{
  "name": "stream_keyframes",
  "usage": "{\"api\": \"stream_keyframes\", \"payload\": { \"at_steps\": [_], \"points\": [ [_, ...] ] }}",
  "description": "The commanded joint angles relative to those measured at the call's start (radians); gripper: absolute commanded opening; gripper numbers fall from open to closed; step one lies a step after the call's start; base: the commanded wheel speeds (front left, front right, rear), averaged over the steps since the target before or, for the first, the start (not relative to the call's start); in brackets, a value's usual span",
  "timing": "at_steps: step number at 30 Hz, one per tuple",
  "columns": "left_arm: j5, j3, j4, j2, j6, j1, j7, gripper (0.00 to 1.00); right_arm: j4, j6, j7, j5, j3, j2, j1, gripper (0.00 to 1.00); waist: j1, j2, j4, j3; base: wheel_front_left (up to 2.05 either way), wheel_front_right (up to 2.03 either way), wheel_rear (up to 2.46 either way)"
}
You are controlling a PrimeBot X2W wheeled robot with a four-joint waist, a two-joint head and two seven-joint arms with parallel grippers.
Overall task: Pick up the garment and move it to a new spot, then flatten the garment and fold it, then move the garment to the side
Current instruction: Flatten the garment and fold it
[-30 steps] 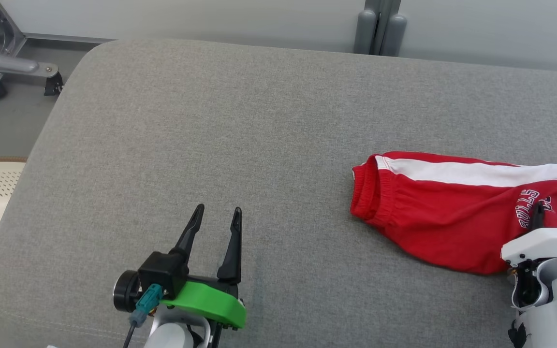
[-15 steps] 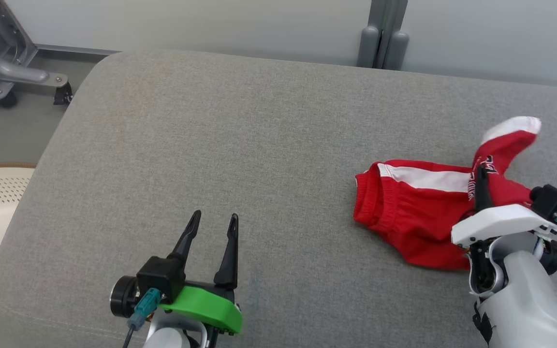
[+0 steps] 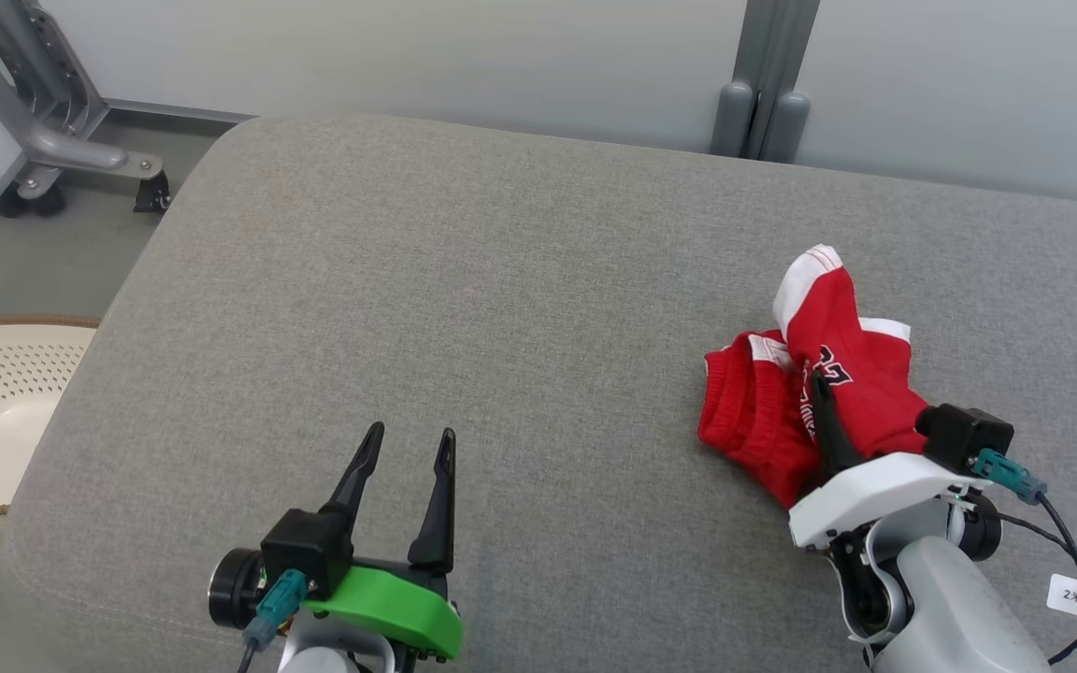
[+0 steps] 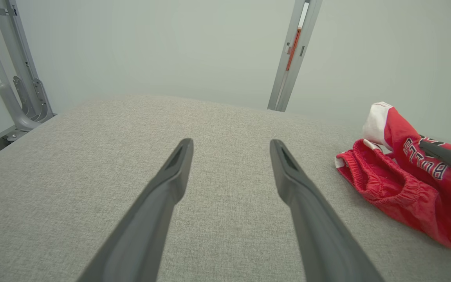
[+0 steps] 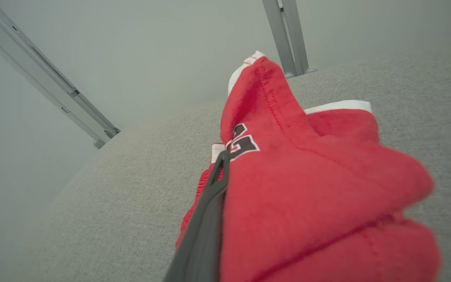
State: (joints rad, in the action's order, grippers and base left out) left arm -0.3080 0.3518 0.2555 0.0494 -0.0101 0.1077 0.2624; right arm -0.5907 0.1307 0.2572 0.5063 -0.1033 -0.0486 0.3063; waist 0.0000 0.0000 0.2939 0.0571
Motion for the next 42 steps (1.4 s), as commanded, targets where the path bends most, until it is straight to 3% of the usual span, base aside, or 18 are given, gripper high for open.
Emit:
{"api": "stream_keyframes", "payload": {
  "at_steps": [1,3,16,26,31,36,42],
  "points": [
    [0.003,-0.006,-0.001,0.003,-0.005,-0.015,0.003,1.0,-0.003,0.0,0.007,-0.009,-0.001,-0.004,-0.014,0.36,0.0,0.0,0.003,-0.002,0.0,0.0,0.0],
    [0.005,-0.006,-0.001,0.003,-0.006,-0.018,0.003,1.0,-0.005,0.0,0.008,-0.008,-0.003,-0.004,-0.01,1.0,0.0,0.0,0.005,-0.003,0.0,0.0,0.0],
    [-0.005,-0.009,-0.005,0.003,0.001,-0.012,0.003,1.0,-0.001,0.0,0.008,-0.128,-0.152,-0.01,0.019,1.0,0.0,0.0,0.018,-0.004,0.0,0.0,0.0],
    [-0.009,-0.02,-0.007,0.003,0.004,-0.019,0.003,1.0,-0.096,0.0,0.001,-0.306,-0.246,-0.025,0.027,1.0,0.0,0.0,0.011,-0.009,0.0,0.0,0.0],
    [-0.008,-0.024,-0.01,0.003,0.005,-0.018,0.003,1.0,-0.102,0.0,-0.016,-0.268,-0.276,-0.017,0.027,1.0,0.0,0.0,-0.008,-0.007,0.0,0.0,0.0],
    [-0.001,-0.03,-0.015,0.003,0.006,-0.006,0.003,1.0,-0.038,0.0,-0.052,-0.158,-0.357,-0.027,0.01,1.0,0.0,0.0,-0.042,-0.008,0.0,0.0,0.0],
    [0.003,-0.051,-0.025,0.003,0.004,0.009,0.003,1.0,0.109,0.0,-0.085,-0.016,-0.397,-0.114,-0.025,1.0,0.0,0.0,-0.093,-0.014,0.0,0.0,0.0]
  ]
}}
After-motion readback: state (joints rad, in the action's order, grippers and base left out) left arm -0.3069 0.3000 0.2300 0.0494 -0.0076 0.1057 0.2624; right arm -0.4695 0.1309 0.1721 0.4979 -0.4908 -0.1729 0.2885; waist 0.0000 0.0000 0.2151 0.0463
